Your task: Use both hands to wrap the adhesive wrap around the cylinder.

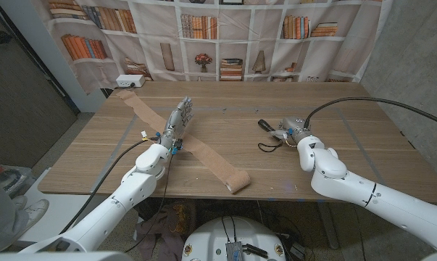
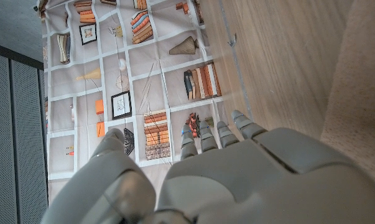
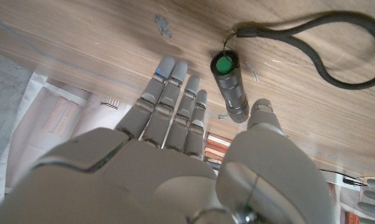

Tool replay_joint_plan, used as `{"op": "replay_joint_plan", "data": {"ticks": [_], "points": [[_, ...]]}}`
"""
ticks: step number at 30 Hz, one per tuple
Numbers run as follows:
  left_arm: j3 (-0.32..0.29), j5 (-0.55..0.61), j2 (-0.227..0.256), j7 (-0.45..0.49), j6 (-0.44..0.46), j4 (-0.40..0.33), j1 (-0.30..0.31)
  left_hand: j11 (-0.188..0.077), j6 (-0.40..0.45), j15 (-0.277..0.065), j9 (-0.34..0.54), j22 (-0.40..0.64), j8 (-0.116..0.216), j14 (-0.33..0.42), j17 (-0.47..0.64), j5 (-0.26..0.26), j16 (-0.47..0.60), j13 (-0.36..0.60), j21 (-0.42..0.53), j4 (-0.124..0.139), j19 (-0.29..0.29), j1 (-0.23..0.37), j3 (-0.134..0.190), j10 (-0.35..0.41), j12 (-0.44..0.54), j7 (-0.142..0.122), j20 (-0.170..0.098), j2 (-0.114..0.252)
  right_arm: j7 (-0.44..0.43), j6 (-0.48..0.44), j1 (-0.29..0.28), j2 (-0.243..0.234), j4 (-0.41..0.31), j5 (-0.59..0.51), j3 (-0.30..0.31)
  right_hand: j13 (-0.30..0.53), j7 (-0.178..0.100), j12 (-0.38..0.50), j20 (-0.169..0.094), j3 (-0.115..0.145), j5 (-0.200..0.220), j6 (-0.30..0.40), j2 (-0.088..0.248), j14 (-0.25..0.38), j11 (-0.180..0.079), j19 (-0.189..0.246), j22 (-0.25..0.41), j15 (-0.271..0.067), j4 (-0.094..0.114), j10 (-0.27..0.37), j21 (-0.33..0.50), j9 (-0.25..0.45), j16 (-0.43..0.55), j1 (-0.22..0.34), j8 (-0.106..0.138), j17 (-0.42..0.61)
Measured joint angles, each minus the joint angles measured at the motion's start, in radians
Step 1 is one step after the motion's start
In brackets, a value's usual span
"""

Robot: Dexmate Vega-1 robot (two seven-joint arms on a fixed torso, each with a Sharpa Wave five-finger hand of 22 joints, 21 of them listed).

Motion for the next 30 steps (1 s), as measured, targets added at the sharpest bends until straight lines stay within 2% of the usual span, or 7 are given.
{"op": "replay_joint_plan", "data": {"ticks": [4, 7, 16, 18, 21, 26, 30], "points": [[0.0, 0.002, 0.0, 0.002, 0.0, -0.001, 0.001, 0.0, 0.0, 0.0, 0.0, 0.0, 0.0, 0.0, 0.0, 0.0, 0.0, 0.0, 0.0, 0.0, 0.0, 0.0, 0.0, 0.0, 0.0, 0.0, 0.0, 0.0, 0.013, -0.002, 0.007, 0.003, 0.009, -0.018, -0.011, 0.003, -0.001, 0.0, 0.0, 0.011, 0.0, 0.001, 0.004, 0.0, -0.008, 0.0, 0.006, 0.0, -0.005, 0.008, 0.009, 0.0, 0.006, 0.026, 0.0, 0.007], [0.001, 0.003, -0.002, 0.004, 0.0, -0.001, 0.001, 0.0, 0.0, 0.0, 0.0, 0.0, -0.004, 0.0, 0.0, 0.0, 0.0, 0.0, 0.0, 0.0, 0.0, 0.0, 0.0, 0.0, 0.0, 0.0, 0.0, 0.0, 0.02, -0.004, 0.009, 0.004, 0.012, -0.029, -0.016, 0.008, -0.014, 0.0, 0.0, 0.017, 0.0, -0.001, 0.011, 0.0, -0.015, 0.0, 0.012, 0.0, -0.005, 0.015, 0.011, 0.003, 0.007, 0.051, 0.0, 0.014], [0.005, 0.006, -0.005, 0.004, 0.0, 0.002, -0.004, 0.0, 0.0, 0.0, 0.0, 0.0, -0.004, 0.0, 0.0, 0.0, 0.0, 0.0, 0.0, 0.0, -0.004, 0.009, 0.0, 0.0, 0.0, 0.0, 0.004, -0.009, 0.04, -0.017, 0.013, 0.012, 0.027, -0.067, -0.032, 0.017, -0.026, 0.017, 0.0, 0.024, -0.004, 0.023, 0.013, 0.018, -0.021, 0.0, 0.02, -0.008, -0.007, 0.035, 0.029, 0.005, 0.022, 0.074, 0.003, 0.03], [0.006, 0.006, -0.006, 0.004, 0.0, 0.002, -0.005, 0.0, 0.0, 0.0, 0.0, 0.0, -0.004, 0.0, 0.0, 0.0, 0.0, 0.0, 0.0, 0.0, -0.004, 0.009, 0.0, 0.0, 0.0, 0.0, 0.004, -0.009, 0.043, -0.018, 0.013, 0.012, 0.027, -0.072, -0.032, 0.018, -0.034, 0.02, 0.0, 0.026, -0.005, 0.032, 0.013, 0.021, -0.028, 0.0, 0.021, -0.005, -0.004, 0.043, 0.032, 0.005, 0.024, 0.074, 0.004, 0.034], [0.007, 0.009, -0.007, 0.002, 0.0, 0.003, -0.007, 0.0, 0.0, 0.0, 0.0, 0.0, -0.004, 0.0, 0.0, 0.0, 0.0, 0.0, 0.0, -0.004, -0.004, 0.009, -0.004, 0.0, 0.0, 0.0, 0.004, -0.009, 0.046, -0.018, 0.013, 0.016, 0.038, -0.079, -0.036, 0.025, -0.043, 0.034, 0.0, 0.029, -0.008, 0.04, 0.016, 0.036, -0.056, 0.0, 0.029, -0.011, -0.001, 0.072, 0.049, 0.009, 0.023, 0.084, 0.008, 0.041], [0.008, 0.009, -0.008, 0.002, 0.0, 0.003, -0.007, 0.0, 0.0, 0.0, 0.0, 0.0, -0.004, 0.0, 0.0, 0.0, 0.0, 0.0, 0.0, -0.004, -0.004, 0.009, -0.004, 0.0, 0.0, 0.0, 0.004, -0.009, 0.046, -0.017, 0.011, 0.02, 0.046, -0.089, -0.039, 0.05, -0.079, 0.076, 0.0, 0.029, -0.008, 0.13, 0.017, 0.084, -0.095, 0.0, 0.05, -0.023, -0.001, 0.161, 0.087, 0.021, 0.048, 0.128, 0.043, 0.072], [0.008, 0.009, -0.01, 0.002, 0.0, 0.003, -0.007, 0.0, 0.0, 0.0, 0.0, 0.0, -0.004, 0.0, 0.0, 0.0, 0.0, 0.0, 0.0, -0.001, -0.004, 0.009, -0.007, 0.0, 0.0, 0.0, 0.004, -0.009, 0.045, -0.006, 0.01, 0.022, 0.05, -0.101, -0.042, 0.072, -0.103, 0.108, 0.0, 0.035, -0.008, 0.205, 0.026, 0.113, -0.116, 0.0, 0.069, -0.032, 0.004, 0.223, 0.12, 0.028, 0.063, 0.164, 0.07, 0.097]]}}
